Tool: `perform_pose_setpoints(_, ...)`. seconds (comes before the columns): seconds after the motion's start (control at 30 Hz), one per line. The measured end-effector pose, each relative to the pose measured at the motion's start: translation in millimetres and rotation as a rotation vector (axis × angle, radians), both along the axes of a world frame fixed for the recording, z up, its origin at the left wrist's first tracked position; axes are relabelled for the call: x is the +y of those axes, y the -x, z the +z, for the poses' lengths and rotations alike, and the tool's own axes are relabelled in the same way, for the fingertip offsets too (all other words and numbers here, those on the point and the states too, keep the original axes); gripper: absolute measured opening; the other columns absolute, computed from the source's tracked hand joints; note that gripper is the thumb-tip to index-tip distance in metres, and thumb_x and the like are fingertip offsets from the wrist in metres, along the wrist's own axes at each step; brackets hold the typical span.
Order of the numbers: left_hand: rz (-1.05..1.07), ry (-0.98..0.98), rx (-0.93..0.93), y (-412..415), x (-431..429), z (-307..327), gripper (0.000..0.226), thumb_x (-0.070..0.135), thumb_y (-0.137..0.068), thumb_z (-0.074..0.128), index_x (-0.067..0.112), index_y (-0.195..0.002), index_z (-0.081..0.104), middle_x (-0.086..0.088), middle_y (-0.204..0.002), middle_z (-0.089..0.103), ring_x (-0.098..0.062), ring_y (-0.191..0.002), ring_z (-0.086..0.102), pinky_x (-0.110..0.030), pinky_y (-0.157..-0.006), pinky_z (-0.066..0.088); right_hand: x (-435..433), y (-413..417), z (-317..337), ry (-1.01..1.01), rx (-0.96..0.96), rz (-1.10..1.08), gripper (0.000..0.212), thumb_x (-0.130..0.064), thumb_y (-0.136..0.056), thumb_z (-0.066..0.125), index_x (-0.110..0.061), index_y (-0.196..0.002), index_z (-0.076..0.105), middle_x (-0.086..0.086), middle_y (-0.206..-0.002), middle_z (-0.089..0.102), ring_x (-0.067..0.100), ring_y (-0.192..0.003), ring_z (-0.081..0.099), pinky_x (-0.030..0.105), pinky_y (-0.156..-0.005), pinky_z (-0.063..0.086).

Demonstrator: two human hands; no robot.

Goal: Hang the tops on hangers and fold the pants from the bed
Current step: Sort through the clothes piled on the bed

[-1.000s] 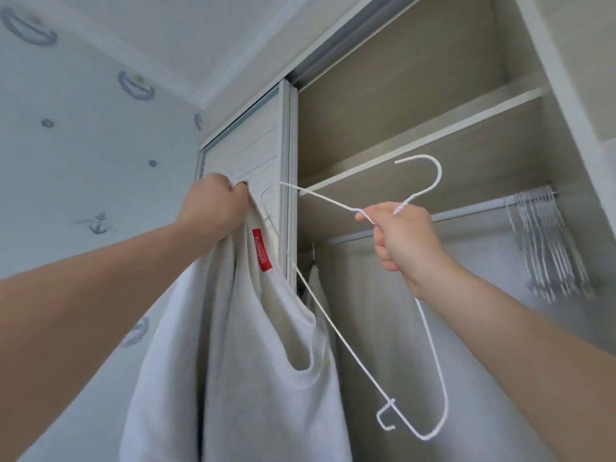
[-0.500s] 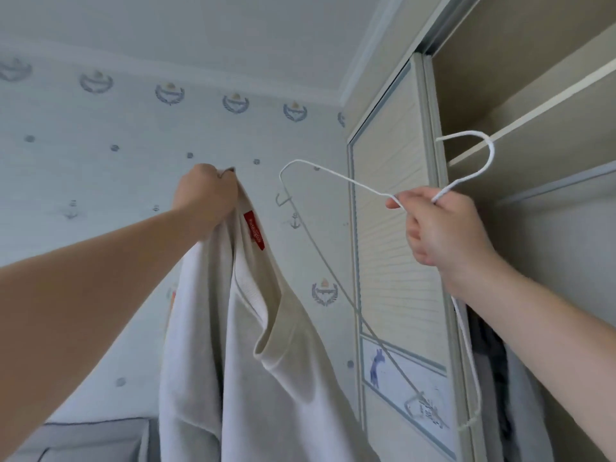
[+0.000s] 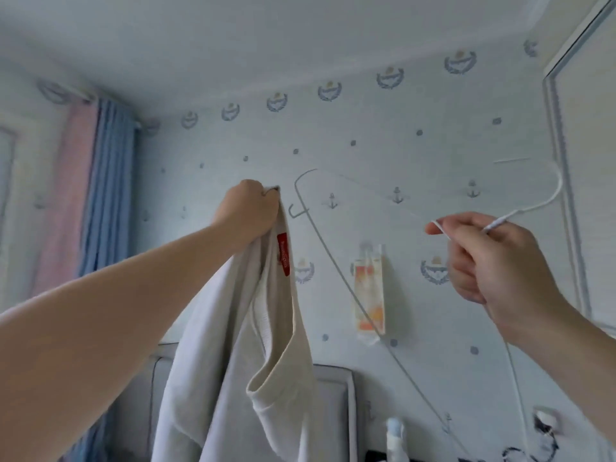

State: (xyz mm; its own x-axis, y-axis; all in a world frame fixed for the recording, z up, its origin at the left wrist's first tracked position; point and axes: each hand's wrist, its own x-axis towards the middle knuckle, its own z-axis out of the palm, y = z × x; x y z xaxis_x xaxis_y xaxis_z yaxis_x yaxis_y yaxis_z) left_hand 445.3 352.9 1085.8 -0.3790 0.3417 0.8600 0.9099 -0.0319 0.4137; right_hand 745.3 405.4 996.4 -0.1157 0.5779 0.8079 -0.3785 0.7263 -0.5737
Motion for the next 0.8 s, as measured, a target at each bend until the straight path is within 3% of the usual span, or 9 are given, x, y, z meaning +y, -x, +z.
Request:
perform_pose_setpoints(0.17,0.086,0.134,-0.018,89.1,-46.5,-59.8,0.039,0.027,-0.1,0.041,0.012,-0.064,0.043,-0.004,-0.062,0.049,-0.023,-0.056,0.044,-0.028,-0.051,0.031,-21.4,81.4,-69.6,0.073,-0.045,0.137,0.028,-0.014,-0.1,0.054,-0.015,-0.082,0.075,-0.003,-0.049,0.024,0.01,-0.037,0.017,0.012,-0.041,0.019)
perform_pose_setpoints(0.3,0.261,0.307,0.065,144.8,-86.1,-125.2,0.029,0.022,-0.095,0.035,0.022,-0.071,0.051,-0.004,-0.095,0.05,-0.025,-0.089,0.045,-0.037,-0.073,0.038,-46.0,136.2,-131.6,0.115,-0.115,0.217,0.024,-0.013,-0.098,0.053,-0.011,-0.086,0.074,-0.004,-0.046,0.025,0.01,-0.036,0.018,0.012,-0.042,0.019)
perform_pose_setpoints(0.37,0.286,0.357,0.047,168.5,-106.9,-162.5,0.026,0.02,-0.092,0.036,0.028,-0.073,0.054,-0.001,-0.101,0.047,-0.023,-0.094,0.046,-0.037,-0.075,0.04,-59.0,162.7,-166.2,0.161,-0.145,0.252,0.021,-0.013,-0.096,0.054,-0.011,-0.087,0.074,-0.003,-0.046,0.025,0.011,-0.037,0.018,0.011,-0.043,0.018)
perform_pose_setpoints(0.5,0.213,0.432,-0.113,210.2,-145.7,-236.1,0.036,0.008,-0.087,0.038,0.027,-0.064,0.058,-0.001,-0.077,0.057,-0.011,-0.068,0.051,-0.027,-0.051,0.037,-89.2,210.6,-239.8,0.245,-0.243,0.321,0.024,-0.033,-0.086,0.059,-0.015,-0.091,0.074,-0.001,-0.046,0.029,0.011,-0.037,0.021,0.012,-0.041,0.02)
perform_pose_setpoints(0.6,0.183,0.46,-0.302,237.9,-169.0,-287.5,0.029,0.005,-0.089,0.04,0.009,-0.075,0.066,-0.002,-0.068,0.061,-0.019,-0.062,0.052,-0.025,-0.052,0.039,-112.9,238.6,-297.3,0.234,-0.328,0.305,0.025,-0.035,-0.087,0.058,-0.016,-0.094,0.073,0.0,-0.046,0.03,0.011,-0.04,0.024,0.018,-0.041,0.019)
perform_pose_setpoints(0.7,0.137,0.46,-0.472,257.9,-184.9,-333.8,0.03,0.004,-0.088,0.044,0.008,-0.075,0.071,-0.001,-0.06,0.059,-0.017,-0.054,0.049,-0.024,-0.053,0.039,-137.4,259.5,-346.0,0.246,-0.401,0.234,0.021,-0.033,-0.091,0.056,-0.022,-0.098,0.073,-0.001,-0.047,0.031,0.014,-0.043,0.025,0.035,-0.042,0.015)
perform_pose_setpoints(0.8,0.117,0.496,-0.551,264.1,-191.6,-371.9,0.032,0.007,-0.088,0.046,0.011,-0.071,0.072,0.007,-0.051,0.053,-0.012,-0.048,0.043,-0.021,-0.047,0.035,-156.3,273.3,-374.7,0.283,-0.464,0.174,0.019,-0.036,-0.091,0.055,-0.029,-0.097,0.072,0.0,-0.047,0.032,0.016,-0.043,0.027,0.03,-0.043,0.018)
